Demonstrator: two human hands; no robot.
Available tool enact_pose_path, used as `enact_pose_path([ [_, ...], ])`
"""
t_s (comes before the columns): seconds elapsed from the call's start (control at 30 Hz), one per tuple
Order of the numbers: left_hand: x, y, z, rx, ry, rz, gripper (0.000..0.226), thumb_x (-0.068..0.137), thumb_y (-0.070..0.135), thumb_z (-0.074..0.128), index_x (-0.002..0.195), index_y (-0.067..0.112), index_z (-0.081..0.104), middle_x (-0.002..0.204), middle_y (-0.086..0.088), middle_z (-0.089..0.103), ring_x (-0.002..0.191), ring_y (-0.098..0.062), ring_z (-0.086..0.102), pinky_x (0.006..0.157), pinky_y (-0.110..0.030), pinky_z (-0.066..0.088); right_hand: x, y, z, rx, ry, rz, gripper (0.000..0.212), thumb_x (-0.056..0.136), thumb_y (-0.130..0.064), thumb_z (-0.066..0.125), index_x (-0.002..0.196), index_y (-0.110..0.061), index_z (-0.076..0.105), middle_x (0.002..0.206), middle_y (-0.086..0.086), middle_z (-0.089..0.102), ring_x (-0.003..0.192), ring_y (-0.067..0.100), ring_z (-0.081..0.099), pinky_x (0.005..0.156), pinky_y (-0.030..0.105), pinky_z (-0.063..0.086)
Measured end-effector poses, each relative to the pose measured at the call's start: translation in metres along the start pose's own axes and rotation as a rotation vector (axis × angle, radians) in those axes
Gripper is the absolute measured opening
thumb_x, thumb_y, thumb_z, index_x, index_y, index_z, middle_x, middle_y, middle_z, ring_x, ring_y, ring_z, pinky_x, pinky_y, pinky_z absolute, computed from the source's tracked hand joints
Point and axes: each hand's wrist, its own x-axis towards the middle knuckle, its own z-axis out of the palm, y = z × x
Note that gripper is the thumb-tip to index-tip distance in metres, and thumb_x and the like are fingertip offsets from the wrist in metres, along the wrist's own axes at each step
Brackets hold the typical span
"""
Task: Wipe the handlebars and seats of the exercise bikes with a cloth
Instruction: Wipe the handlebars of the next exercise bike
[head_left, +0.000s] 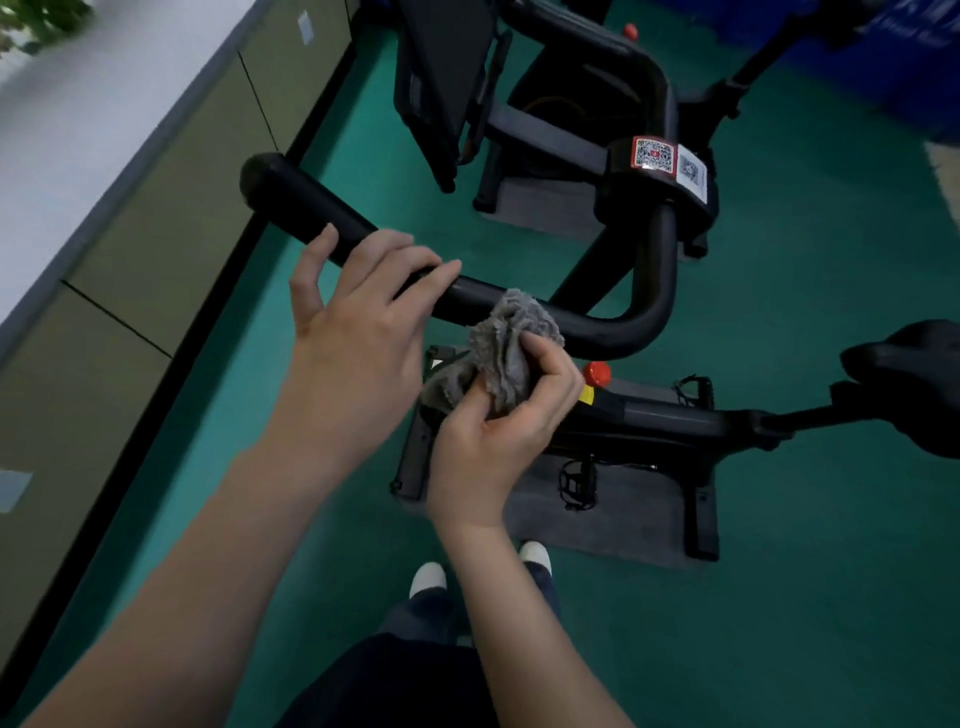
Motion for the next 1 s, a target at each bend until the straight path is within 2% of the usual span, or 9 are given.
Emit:
enact_pose_path([
  [0.1, -0.001, -0.001, -0.002, -0.021, -0.014, 0.001, 0.037, 0.089, 0.007, 0.053, 0.125, 0.016, 0.059, 0.121, 0.001, 0.059, 0.127, -0.019, 0.044, 0.111, -0.041, 0.004, 0.01, 0.002, -0.02, -0.014, 0.077, -0.047, 0.032, 0.079, 0.019, 0.048, 0.106, 0.003, 0.052, 0.107, 0.018, 0.048, 0.104, 0.027, 0.051, 0.095, 0.037, 0.044],
  [0.23, -0.001, 0.0, -0.001, -0.031, -0.021, -0.01, 0.034, 0.091, 0.011, 0.052, 0.124, 0.016, 0.059, 0.122, 0.0, 0.059, 0.127, -0.02, 0.044, 0.111, -0.042, 0.003, 0.024, 0.005, -0.017, -0.05, 0.133, -0.043, 0.031, 0.08, 0.019, 0.048, 0.107, 0.005, 0.052, 0.109, 0.017, 0.048, 0.106, 0.027, 0.051, 0.098, 0.035, 0.043],
  [0.47, -0.001, 0.0, 0.0, -0.024, -0.027, -0.009, 0.036, 0.09, 0.01, 0.053, 0.125, 0.016, 0.058, 0.122, 0.001, 0.058, 0.129, -0.019, 0.042, 0.112, -0.043, 0.003, 0.009, -0.001, -0.005, -0.021, -0.08, -0.143, 0.04, 0.07, 0.026, 0.048, 0.105, 0.009, 0.056, 0.106, 0.019, 0.052, 0.104, 0.022, 0.052, 0.096, 0.03, 0.043],
  [0.6, -0.002, -0.001, 0.001, -0.034, -0.022, -0.01, 0.034, 0.092, 0.013, 0.05, 0.125, 0.017, 0.058, 0.122, 0.002, 0.058, 0.129, -0.018, 0.042, 0.112, -0.044, 0.003, 0.011, 0.009, -0.026, -0.027, -0.029, -0.064, 0.033, 0.08, 0.019, 0.052, 0.108, 0.004, 0.056, 0.107, 0.015, 0.054, 0.105, 0.021, 0.054, 0.096, 0.033, 0.045],
  [0.7, -0.001, 0.0, 0.002, -0.046, -0.02, -0.01, 0.034, 0.091, 0.013, 0.052, 0.125, 0.017, 0.057, 0.122, 0.002, 0.057, 0.129, -0.018, 0.04, 0.113, -0.044, 0.003, 0.002, 0.014, -0.038, -0.043, -0.193, -0.018, 0.036, 0.079, 0.02, 0.052, 0.108, -0.001, 0.058, 0.107, 0.011, 0.056, 0.105, 0.017, 0.055, 0.094, 0.033, 0.046],
  [0.77, -0.001, 0.0, 0.002, -0.048, -0.021, -0.008, 0.035, 0.091, 0.013, 0.053, 0.126, 0.017, 0.057, 0.122, 0.002, 0.057, 0.13, -0.018, 0.039, 0.113, -0.045, 0.003, -0.007, 0.02, -0.049, -0.024, -0.269, 0.089, 0.04, 0.081, 0.017, 0.053, 0.107, -0.012, 0.059, 0.108, 0.004, 0.058, 0.105, 0.015, 0.057, 0.093, 0.035, 0.048],
  [0.83, -0.001, 0.0, 0.002, -0.05, -0.022, -0.006, 0.035, 0.091, 0.014, 0.053, 0.126, 0.017, 0.057, 0.123, 0.001, 0.057, 0.13, -0.019, 0.039, 0.113, -0.046, 0.003, -0.01, 0.025, -0.06, 0.02, -0.283, 0.293, 0.035, 0.086, 0.006, 0.056, 0.106, -0.023, 0.06, 0.108, -0.001, 0.062, 0.106, 0.014, 0.06, 0.092, 0.035, 0.05],
  [0.9, -0.002, 0.0, 0.003, -0.051, -0.017, -0.005, 0.035, 0.091, 0.014, 0.054, 0.126, 0.017, 0.057, 0.123, 0.001, 0.057, 0.13, -0.019, 0.039, 0.113, -0.046, 0.003, -0.006, 0.029, -0.063, 0.091, -0.278, 0.516, 0.029, 0.09, -0.006, 0.06, 0.104, -0.031, 0.061, 0.107, -0.007, 0.066, 0.104, 0.009, 0.062, 0.09, 0.028, 0.051],
  [1.0, -0.001, 0.0, 0.004, -0.049, -0.01, -0.003, 0.036, 0.09, 0.015, 0.055, 0.126, 0.017, 0.057, 0.122, 0.0, 0.057, 0.13, -0.02, 0.039, 0.113, -0.046, 0.003, 0.009, 0.032, -0.049, 0.197, -0.28, 0.696, 0.022, 0.09, -0.01, 0.061, 0.104, -0.027, 0.062, 0.107, -0.006, 0.068, 0.103, 0.007, 0.064, 0.086, 0.02, 0.052],
])
